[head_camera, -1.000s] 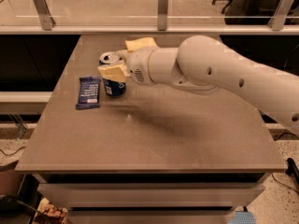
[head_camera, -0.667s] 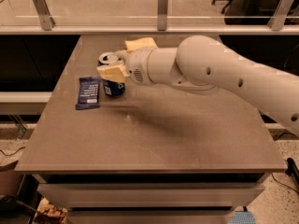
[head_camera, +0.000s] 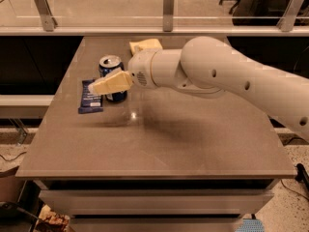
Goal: Move pepsi can near rxbar blueberry
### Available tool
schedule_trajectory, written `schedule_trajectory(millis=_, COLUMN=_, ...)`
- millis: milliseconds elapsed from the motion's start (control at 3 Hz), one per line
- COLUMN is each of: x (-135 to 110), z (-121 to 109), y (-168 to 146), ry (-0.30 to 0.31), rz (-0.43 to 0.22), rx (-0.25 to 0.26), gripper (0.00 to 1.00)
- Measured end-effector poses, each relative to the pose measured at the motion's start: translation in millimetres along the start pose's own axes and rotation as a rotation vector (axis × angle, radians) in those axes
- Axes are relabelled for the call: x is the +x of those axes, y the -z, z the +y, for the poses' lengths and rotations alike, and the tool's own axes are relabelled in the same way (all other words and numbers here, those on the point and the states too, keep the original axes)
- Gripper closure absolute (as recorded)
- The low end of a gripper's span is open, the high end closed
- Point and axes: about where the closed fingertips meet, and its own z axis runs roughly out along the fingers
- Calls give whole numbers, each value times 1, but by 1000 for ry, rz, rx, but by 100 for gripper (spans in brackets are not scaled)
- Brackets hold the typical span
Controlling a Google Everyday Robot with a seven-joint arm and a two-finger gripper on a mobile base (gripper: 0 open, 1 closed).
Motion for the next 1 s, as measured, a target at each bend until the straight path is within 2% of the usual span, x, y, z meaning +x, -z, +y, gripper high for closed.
schedule_trajectory(millis=333, x=0, z=0, y=0, ry=0, rz=0, rx=0, gripper=0)
schedule_trajectory(millis=667, x=-13, z=-4, y=4, ry=4, rz=25, rx=10, gripper=0)
schedule_trajectory(millis=1000, x=-43, z=-22, y=20, ry=16, rz=58, rx=47, gripper=0)
